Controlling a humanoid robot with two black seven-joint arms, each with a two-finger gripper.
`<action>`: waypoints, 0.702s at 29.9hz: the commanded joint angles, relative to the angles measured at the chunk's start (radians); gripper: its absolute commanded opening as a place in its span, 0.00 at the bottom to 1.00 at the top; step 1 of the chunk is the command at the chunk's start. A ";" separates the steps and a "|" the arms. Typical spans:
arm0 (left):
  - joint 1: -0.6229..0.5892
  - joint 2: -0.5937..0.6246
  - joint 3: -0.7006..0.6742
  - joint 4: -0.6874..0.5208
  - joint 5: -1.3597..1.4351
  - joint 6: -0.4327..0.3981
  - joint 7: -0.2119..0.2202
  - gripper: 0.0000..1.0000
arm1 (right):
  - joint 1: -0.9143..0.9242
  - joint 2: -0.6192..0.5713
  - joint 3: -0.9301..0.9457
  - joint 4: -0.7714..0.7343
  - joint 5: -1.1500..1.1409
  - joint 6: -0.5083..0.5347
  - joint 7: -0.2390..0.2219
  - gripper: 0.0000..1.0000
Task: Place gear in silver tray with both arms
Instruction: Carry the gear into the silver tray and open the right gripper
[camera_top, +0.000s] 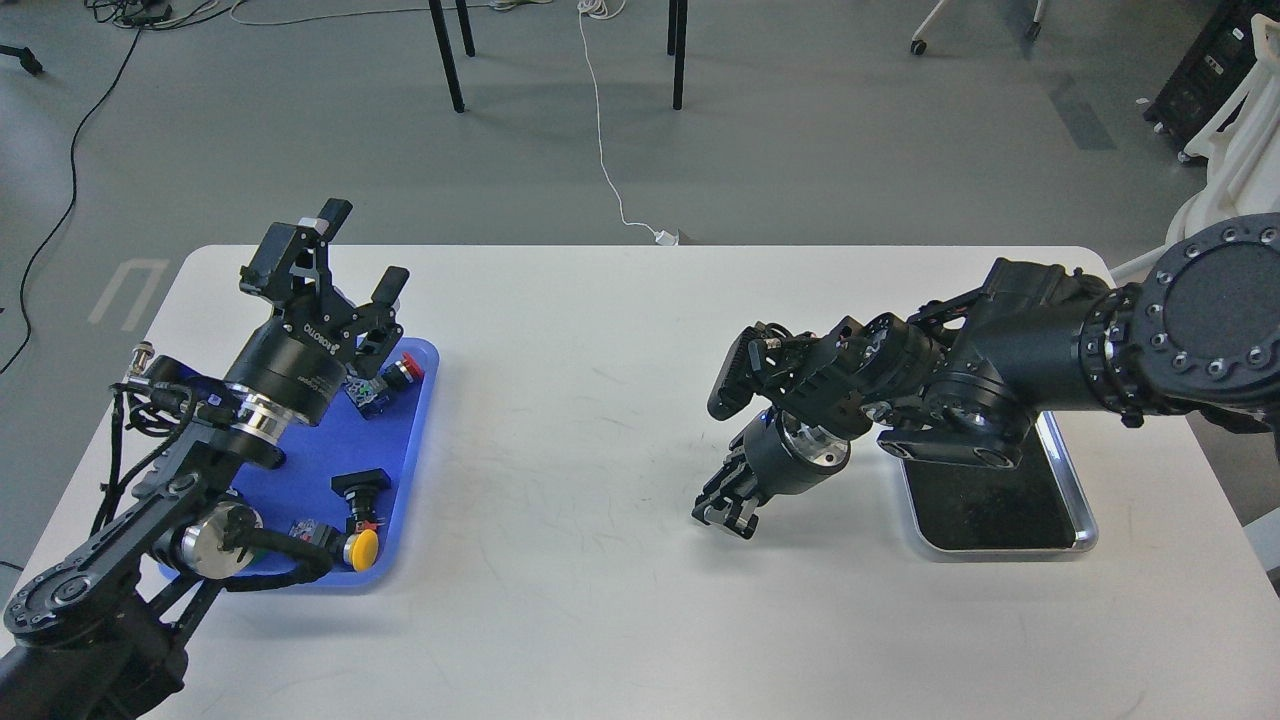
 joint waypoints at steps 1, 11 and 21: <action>0.000 0.004 0.000 0.000 0.000 -0.003 0.002 0.98 | 0.046 -0.072 -0.002 0.013 -0.008 0.000 0.000 0.21; 0.000 0.000 0.004 -0.003 0.000 -0.005 0.002 0.98 | 0.097 -0.371 -0.031 0.044 -0.083 0.001 0.000 0.22; 0.000 -0.020 0.006 -0.003 0.001 -0.006 0.002 0.98 | -0.035 -0.528 -0.065 -0.054 -0.095 -0.005 0.000 0.21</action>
